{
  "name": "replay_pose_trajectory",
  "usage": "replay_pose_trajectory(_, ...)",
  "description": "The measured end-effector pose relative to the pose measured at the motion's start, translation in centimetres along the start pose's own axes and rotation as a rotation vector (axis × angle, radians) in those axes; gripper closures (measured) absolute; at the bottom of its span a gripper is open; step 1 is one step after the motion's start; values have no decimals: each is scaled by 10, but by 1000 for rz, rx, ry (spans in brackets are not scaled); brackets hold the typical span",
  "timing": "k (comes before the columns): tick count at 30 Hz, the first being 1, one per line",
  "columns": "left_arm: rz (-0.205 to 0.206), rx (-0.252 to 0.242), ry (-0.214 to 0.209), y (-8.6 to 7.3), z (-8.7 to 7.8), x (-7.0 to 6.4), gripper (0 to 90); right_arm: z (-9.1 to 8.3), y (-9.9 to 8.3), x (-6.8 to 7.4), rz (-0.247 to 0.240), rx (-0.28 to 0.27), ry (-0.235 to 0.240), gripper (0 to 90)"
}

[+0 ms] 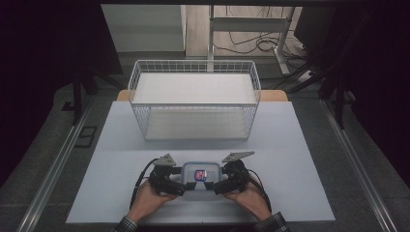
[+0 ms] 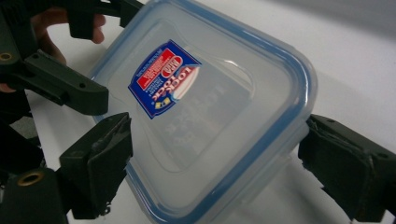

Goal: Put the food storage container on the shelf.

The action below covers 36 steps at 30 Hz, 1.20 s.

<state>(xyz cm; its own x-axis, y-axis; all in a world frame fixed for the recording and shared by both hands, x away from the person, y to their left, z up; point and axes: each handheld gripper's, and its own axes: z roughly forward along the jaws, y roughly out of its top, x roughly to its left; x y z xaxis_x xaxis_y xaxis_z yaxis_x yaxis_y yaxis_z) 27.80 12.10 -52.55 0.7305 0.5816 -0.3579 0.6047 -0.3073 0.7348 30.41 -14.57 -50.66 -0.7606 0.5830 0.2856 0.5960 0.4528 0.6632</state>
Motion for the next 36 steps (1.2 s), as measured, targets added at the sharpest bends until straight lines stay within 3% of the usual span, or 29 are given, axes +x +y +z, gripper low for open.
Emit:
replay_pose_trajectory(8,4,-11,9,-6,-10,-5,346,-11,-6,5,-6,6,-18,236)
replay_pose_trajectory(15,6,-9,11,-11,-17,-11,420,-18,-11,4,20,7,9,357)
replay_pose_trajectory(18,-23,-33,-1,-12,-21,-11,487,-23,-11,2,58,-13,27,434)
replay_pose_trajectory(24,-31,-47,-3,-13,-22,-13,513,-30,-15,-2,109,-21,72,505)
replay_pose_trajectory(32,-50,-49,-10,-16,-25,-11,535,-32,-21,-5,118,-44,100,519)
replay_pose_trajectory(33,-48,-47,31,-16,-27,-10,631,-32,-22,-6,125,-44,97,518)
replay_pose_trajectory(35,-35,-70,5,-18,-28,-7,745,-35,-25,-11,152,-59,103,535)
replay_pose_trajectory(36,-14,-65,15,-17,-27,-9,745,-37,-26,-14,165,-72,102,557)
